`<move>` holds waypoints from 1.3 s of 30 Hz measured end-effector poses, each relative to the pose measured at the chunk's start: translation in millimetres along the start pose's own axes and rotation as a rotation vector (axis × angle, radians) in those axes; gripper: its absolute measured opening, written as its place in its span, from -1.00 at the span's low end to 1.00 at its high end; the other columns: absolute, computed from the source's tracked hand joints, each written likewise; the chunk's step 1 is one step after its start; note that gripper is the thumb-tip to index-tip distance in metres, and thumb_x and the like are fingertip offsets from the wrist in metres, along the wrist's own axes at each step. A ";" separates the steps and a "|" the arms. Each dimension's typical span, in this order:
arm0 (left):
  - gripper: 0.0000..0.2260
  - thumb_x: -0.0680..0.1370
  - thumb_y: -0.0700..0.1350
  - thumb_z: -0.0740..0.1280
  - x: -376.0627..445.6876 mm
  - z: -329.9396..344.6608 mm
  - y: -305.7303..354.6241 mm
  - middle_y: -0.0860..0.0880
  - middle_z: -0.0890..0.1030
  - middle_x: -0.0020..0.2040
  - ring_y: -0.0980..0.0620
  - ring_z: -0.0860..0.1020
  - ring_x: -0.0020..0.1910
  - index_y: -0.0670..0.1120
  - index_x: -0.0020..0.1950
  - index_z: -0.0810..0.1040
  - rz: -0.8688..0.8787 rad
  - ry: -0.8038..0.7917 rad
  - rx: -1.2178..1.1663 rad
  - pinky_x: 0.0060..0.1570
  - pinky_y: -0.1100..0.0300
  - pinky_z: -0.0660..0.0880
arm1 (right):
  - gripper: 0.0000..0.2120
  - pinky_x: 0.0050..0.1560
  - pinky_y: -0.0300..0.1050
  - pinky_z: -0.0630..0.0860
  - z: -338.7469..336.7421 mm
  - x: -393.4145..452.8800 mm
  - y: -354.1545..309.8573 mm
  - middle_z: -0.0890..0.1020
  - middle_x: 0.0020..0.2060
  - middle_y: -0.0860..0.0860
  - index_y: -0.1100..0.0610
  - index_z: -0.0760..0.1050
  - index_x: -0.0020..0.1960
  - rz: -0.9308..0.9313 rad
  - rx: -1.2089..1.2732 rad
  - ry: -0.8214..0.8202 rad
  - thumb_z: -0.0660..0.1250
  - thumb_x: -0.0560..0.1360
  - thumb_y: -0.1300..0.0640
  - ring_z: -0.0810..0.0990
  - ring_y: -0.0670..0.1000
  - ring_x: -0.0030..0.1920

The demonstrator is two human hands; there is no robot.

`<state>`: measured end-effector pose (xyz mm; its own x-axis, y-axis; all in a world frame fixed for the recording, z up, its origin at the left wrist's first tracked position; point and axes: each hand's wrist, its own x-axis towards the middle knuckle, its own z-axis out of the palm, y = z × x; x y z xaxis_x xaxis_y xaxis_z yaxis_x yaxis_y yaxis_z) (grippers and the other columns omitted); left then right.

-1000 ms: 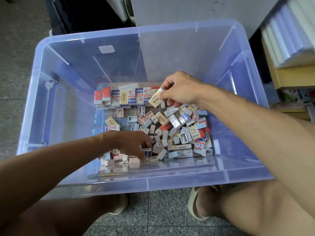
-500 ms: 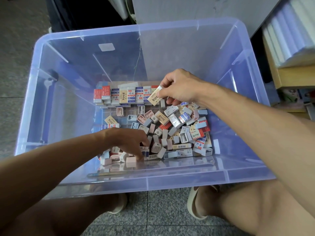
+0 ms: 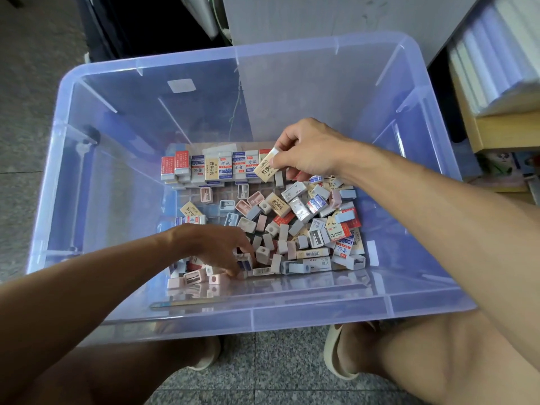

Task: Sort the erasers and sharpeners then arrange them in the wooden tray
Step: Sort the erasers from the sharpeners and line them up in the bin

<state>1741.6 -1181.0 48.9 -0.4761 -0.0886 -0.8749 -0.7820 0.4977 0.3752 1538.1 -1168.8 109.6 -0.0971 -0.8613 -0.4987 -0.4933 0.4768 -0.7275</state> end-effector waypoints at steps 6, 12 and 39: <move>-0.65 0.51 0.01 0.43 6.1 8.3 4.1 -0.04 0.60 0.19 -0.10 0.58 0.14 -0.06 0.26 0.55 0.074 0.094 -0.097 0.20 -0.09 0.49 | -0.93 -0.09 -0.06 0.66 -0.4 0.3 0.3 0.70 -0.15 0.05 0.06 0.54 -0.09 -0.004 -0.001 -0.009 0.42 0.52 0.16 0.64 -0.09 -0.27; -0.61 0.54 -0.02 0.41 4.8 4.8 12.1 0.10 0.48 0.19 -0.02 0.53 0.18 -0.07 0.33 0.49 0.099 0.046 -0.090 0.20 0.09 0.46 | -0.93 -0.08 -0.04 0.66 -1.6 0.7 0.7 0.70 -0.15 0.04 0.06 0.53 -0.08 -0.006 -0.006 -0.013 0.42 0.53 0.15 0.65 -0.08 -0.24; -0.83 0.49 -0.03 0.48 -21.5 -6.8 3.6 0.11 0.61 -0.36 0.21 0.40 -0.49 -0.03 0.04 0.68 0.215 0.324 -0.243 -0.45 0.34 0.30 | -0.96 -0.09 -0.04 0.67 0.2 6.3 -2.3 0.71 -0.17 0.06 0.07 0.59 -0.07 -0.010 0.028 0.005 0.41 0.54 0.19 0.63 -0.08 -0.26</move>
<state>1746.3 -1183.2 71.1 -0.7088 -0.2897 -0.6432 -0.7051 0.3206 0.6325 1538.8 -1175.3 108.1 -0.0965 -0.8667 -0.4894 -0.4695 0.4732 -0.7454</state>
